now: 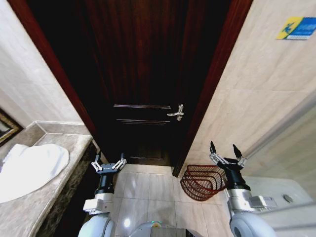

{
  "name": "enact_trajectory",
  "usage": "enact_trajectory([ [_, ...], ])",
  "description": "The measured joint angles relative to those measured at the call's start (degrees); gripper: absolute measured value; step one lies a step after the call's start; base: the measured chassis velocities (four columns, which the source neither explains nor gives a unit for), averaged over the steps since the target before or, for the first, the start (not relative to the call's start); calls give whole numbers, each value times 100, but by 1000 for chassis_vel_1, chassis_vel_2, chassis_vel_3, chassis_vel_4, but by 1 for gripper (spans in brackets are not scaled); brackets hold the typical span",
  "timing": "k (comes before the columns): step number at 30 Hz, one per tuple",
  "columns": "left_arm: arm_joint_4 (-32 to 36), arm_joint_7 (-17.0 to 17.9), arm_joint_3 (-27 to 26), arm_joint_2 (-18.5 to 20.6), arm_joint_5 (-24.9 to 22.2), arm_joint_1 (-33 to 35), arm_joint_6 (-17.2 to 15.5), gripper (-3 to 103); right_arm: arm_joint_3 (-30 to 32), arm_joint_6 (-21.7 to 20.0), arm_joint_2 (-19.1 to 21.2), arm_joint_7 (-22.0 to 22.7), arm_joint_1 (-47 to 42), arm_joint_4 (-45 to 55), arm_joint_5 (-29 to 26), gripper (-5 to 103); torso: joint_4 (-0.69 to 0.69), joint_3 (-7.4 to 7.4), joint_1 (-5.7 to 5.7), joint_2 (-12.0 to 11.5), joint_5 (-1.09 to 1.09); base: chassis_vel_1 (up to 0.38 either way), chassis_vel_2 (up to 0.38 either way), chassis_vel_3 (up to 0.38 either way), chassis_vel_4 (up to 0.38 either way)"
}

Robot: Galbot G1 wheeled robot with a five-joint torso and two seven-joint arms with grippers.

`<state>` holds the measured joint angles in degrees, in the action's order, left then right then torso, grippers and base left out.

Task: Discard the used towel into the hamper.

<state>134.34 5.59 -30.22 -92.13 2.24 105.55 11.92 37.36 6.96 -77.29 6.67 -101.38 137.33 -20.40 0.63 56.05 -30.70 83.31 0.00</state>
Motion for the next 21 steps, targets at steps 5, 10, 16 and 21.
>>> enact_trajectory([
  [5, -5, 9, -3, 0, 4, 0, 0, 100, 5, -2, 33, 20, 33, -34, -20, 100, 1, 0, 0, 0, 1, 73, 82, 77, 77],
  [10, -26, 11, -2, 0, 15, -10, -3, 100, 8, -7, 63, 18, 64, -71, -56, 100, 1, 0, 0, -1, 0, 101, 93, 124, 97],
  [16, -48, 11, -2, 0, 19, -22, -5, 100, 10, -11, 75, 16, 100, -105, -75, 100, 2, 0, -1, -1, 0, 111, 120, 119, 144],
  [21, -56, 13, -4, 0, 20, -25, -10, 100, 10, -16, 92, 8, 130, -120, -103, 100, 0, 0, 0, -1, -1, 125, 143, 131, 135],
])
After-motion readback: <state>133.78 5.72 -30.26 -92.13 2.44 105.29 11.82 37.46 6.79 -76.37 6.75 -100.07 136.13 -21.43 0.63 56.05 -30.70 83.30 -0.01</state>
